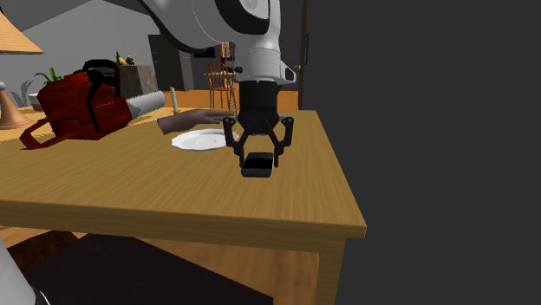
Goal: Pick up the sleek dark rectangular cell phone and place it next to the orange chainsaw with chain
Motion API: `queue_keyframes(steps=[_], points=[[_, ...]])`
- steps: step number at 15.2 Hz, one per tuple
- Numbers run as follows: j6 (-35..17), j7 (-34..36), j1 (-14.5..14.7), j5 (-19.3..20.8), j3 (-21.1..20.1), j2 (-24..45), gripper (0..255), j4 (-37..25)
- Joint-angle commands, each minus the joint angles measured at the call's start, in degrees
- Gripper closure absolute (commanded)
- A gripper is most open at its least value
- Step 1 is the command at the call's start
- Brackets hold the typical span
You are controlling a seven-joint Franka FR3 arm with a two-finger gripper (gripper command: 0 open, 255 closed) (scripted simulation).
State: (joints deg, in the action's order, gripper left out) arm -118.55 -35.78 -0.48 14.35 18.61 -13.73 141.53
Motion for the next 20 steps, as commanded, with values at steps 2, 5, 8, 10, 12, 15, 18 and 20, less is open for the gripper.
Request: queue_keyframes(steps=[2,5,8,10,12,15,18,20], points=[[2.5,-0.2,0.0,0.0,-0.2,-1.3,255,-1.2],[5.1,-0.4,0.0,0.0,-0.5,-2.5,255,-2.5],[7.6,-0.5,0.0,-0.1,-0.8,-3.6,255,-4.0],[9.2,-0.7,0.1,-0.2,-1.0,-4.3,255,-5.0],[10.8,-0.8,0.1,-0.2,-1.1,-4.9,255,-6.1],[13.3,-1.0,0.1,-0.3,-1.4,-5.6,255,-7.7],[15.7,-1.2,0.2,-0.4,-1.7,-6.2,255,-9.5],[17.2,-1.4,0.2,-0.5,-1.8,-6.6,255,-10.8]])
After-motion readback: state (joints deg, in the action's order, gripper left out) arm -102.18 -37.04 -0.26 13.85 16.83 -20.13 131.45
